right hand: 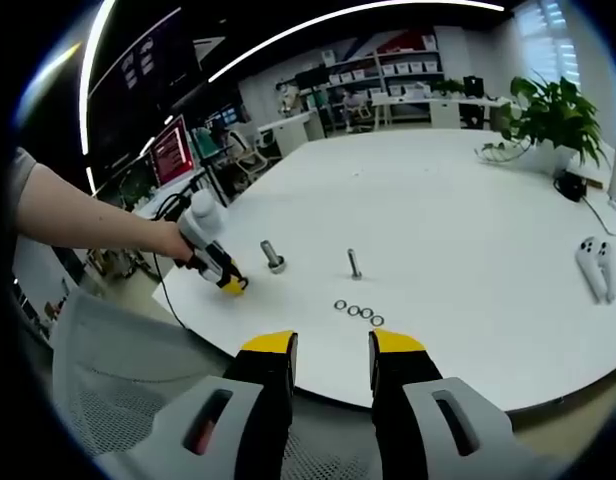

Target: Place the washer onto the threaded stud by aligning its center hole with the stud, sliding it down to the base, and recovering from edge contact or off-axis alignment until the washer reaches the visible bottom stop.

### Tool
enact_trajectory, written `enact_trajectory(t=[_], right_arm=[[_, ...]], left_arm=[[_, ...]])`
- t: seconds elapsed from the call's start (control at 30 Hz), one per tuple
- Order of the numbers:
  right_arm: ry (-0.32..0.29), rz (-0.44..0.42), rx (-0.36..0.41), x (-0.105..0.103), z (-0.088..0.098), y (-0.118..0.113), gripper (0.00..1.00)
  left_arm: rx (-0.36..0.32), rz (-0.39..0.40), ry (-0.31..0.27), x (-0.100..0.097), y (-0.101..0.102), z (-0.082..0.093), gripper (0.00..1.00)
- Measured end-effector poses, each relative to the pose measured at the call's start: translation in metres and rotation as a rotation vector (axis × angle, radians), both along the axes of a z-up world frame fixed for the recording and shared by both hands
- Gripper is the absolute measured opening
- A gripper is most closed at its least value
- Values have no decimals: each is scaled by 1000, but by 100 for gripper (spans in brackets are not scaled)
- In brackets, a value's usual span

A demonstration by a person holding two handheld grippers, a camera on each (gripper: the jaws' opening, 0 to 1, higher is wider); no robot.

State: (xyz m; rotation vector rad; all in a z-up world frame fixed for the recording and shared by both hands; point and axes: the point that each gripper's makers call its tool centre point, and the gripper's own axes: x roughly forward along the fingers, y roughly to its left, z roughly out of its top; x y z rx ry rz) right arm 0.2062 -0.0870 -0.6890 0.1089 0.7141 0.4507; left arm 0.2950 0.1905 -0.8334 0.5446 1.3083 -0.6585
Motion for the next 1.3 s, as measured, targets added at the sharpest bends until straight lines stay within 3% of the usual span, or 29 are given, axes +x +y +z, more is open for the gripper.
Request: enact_trajectory(t=[0.27,0.33,0.6,0.93,1.1,1.3], right_arm=[[-3,-6,3,0,1,-1,31],[-3,-7,5,0,1,-1,31],[-1,-3,5,-1,0,0,31],[0,1,6,0,0,1,31],[3,5,5,-1,0,1,31],[5,9,6,-1,0,2,31]], left_arm=[[-10,39,-8,2,1,1,26],[-37,-6,-38,5,-4,1,21],[9,19,-18,0,-4,3,19],[-6,5,-43,2,3,5,18],[-51,19,-75,9,-1,18,18],[-116,9,-143,28,-13,47,18]])
